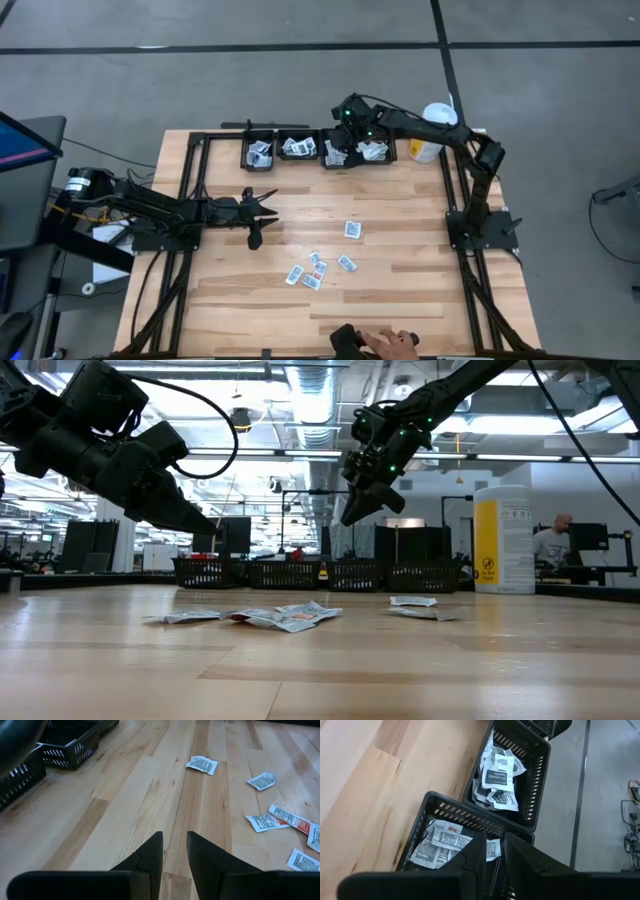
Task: Pick & Place First Aid Supplies
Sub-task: Put the orange ointment pack into the middle right black bin
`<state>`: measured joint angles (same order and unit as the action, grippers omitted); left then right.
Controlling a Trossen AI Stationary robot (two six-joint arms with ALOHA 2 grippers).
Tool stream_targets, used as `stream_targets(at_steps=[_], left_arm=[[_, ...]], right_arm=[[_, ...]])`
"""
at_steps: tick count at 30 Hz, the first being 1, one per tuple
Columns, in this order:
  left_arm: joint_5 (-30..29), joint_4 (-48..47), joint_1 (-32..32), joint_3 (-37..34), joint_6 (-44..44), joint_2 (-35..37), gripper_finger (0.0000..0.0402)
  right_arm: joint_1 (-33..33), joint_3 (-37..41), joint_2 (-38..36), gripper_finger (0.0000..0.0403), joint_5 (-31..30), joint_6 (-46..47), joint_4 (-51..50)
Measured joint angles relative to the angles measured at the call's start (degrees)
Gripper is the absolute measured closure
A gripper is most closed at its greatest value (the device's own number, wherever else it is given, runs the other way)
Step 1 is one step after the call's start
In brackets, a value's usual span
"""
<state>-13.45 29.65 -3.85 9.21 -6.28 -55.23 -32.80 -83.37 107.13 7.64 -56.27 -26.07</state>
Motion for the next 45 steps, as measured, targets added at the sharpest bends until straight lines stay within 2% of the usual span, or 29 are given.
stream_targets(at_steps=[11,19,31,36,45], left_arm=[[0.0,0.0,0.02,-0.01,0.0,0.0,0.0314],[-0.01,0.0,0.02,0.0,0.0,0.0,0.0314],[-0.02,-0.01,0.02,0.0,0.02,0.0,0.0314],[0.0,0.0,0.02,0.0,0.02,0.0,0.0314],[-0.02,-0.02,0.02,0.0,0.0,-0.02,0.0314]], right_arm=[[0.05,0.02,0.0,0.0337,0.41,3.79,-0.02],[3.19,1.86,0.0,0.0337,11.21,8.35,0.78],[18.76,10.71,0.0,0.0337,13.63,8.42,2.37],[25.72,13.6,0.0,0.0337,13.61,13.27,1.74],[35.18,14.23,0.0,0.0337,13.55,16.51,-9.73]])
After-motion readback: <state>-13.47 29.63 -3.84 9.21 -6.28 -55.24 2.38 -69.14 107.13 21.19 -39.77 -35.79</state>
